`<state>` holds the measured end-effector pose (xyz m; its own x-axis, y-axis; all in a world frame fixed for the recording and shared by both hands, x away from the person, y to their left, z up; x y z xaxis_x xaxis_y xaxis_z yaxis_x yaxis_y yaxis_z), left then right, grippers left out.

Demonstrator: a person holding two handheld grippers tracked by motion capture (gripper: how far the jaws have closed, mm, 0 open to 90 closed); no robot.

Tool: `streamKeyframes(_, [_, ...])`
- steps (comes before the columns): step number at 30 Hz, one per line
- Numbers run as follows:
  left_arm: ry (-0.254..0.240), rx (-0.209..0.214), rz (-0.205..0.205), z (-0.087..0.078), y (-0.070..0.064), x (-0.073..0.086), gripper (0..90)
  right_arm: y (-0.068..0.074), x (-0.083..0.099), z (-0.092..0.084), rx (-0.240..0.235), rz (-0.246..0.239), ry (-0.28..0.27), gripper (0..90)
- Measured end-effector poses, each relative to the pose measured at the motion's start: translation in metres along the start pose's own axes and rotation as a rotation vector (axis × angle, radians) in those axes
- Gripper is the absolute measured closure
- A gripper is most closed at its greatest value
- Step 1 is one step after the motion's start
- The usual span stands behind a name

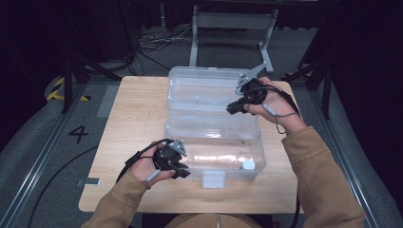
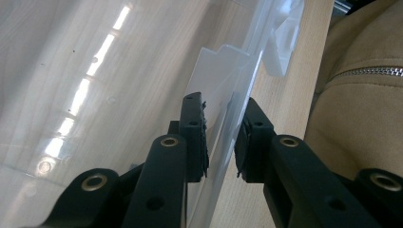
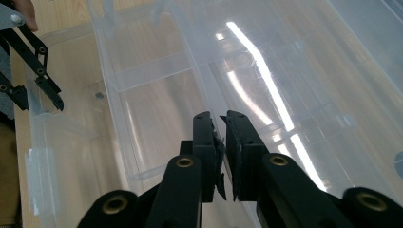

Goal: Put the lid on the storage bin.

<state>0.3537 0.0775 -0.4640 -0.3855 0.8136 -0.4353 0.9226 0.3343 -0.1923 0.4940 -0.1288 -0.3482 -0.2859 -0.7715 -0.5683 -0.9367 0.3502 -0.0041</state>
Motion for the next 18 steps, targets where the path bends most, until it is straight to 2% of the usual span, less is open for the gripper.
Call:
streamKeyframes(8, [0.003, -0.005, -0.004, 0.0, 0.0, 0.0, 75.8, 0.007, 0.002, -0.003, 0.001, -0.007, -0.003, 83.6])
streamKeyframes(18, [0.009, -0.002, -0.006, 0.0, 0.0, 0.0, 75.9, 0.018, 0.004, -0.007, -0.006, -0.046, 0.005, 84.4])
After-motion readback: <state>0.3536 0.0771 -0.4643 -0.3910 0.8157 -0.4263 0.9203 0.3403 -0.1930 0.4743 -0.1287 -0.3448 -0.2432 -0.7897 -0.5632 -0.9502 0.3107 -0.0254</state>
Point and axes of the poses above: each handheld gripper's, and its own axes: z roughly forward along the jaws, x roughly out of its underside, y roughly to its left, the point moved 7 cm from there along z, roughly forward along the jaws, and after that the axes turned 4 degrees about y, right-handed, at the moved point
